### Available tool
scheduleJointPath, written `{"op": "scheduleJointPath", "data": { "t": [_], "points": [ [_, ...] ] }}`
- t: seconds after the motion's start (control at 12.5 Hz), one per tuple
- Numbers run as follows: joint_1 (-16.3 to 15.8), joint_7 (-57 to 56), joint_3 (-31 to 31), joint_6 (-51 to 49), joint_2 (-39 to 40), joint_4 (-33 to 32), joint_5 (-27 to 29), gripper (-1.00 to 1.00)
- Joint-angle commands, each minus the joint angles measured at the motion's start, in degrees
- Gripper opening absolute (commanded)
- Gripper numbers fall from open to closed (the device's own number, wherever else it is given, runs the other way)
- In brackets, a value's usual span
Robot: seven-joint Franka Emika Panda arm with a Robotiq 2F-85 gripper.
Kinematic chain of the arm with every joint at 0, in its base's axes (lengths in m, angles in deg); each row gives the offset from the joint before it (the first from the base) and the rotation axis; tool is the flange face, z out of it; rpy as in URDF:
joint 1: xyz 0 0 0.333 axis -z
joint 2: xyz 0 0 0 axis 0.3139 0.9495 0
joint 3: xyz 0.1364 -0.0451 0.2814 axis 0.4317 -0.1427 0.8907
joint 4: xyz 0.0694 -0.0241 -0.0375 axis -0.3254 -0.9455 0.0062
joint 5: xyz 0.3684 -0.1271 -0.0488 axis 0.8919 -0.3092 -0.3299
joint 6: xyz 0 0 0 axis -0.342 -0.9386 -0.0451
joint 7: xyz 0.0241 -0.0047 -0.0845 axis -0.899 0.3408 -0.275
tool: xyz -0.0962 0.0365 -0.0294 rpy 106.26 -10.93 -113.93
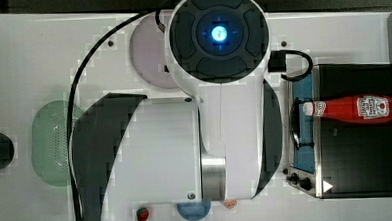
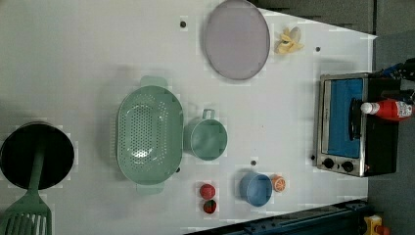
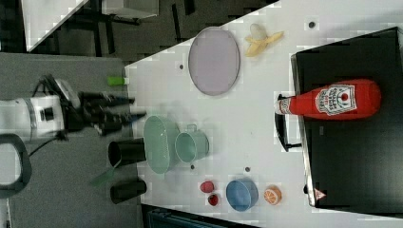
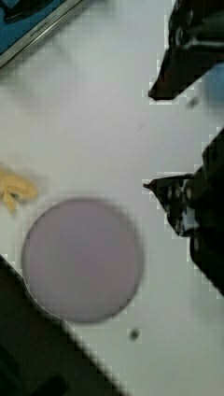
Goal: Pick Ketchup from oven and place it on table.
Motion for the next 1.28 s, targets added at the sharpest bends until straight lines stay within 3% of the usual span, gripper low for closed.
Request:
{"op": "scheduleJointPath", "data": {
  "t": [0.08, 0.24, 0.56, 1.28],
  "points": [
    [0.1, 2.2, -3.7, -12.6, -18.7, -7.7, 0.4, 0.59],
    [0.2, 2.2, -3.8, -12.6, -18.6, -7.8, 0.4, 1.00],
    [1.1, 2.2, -7.7, -10.8, -17.2, -7.8, 0.3, 1.00],
    [3.2, 2.2, -26.8, 8.1, -3.5, -7.3, 0.3, 1.00]
  ]
}}
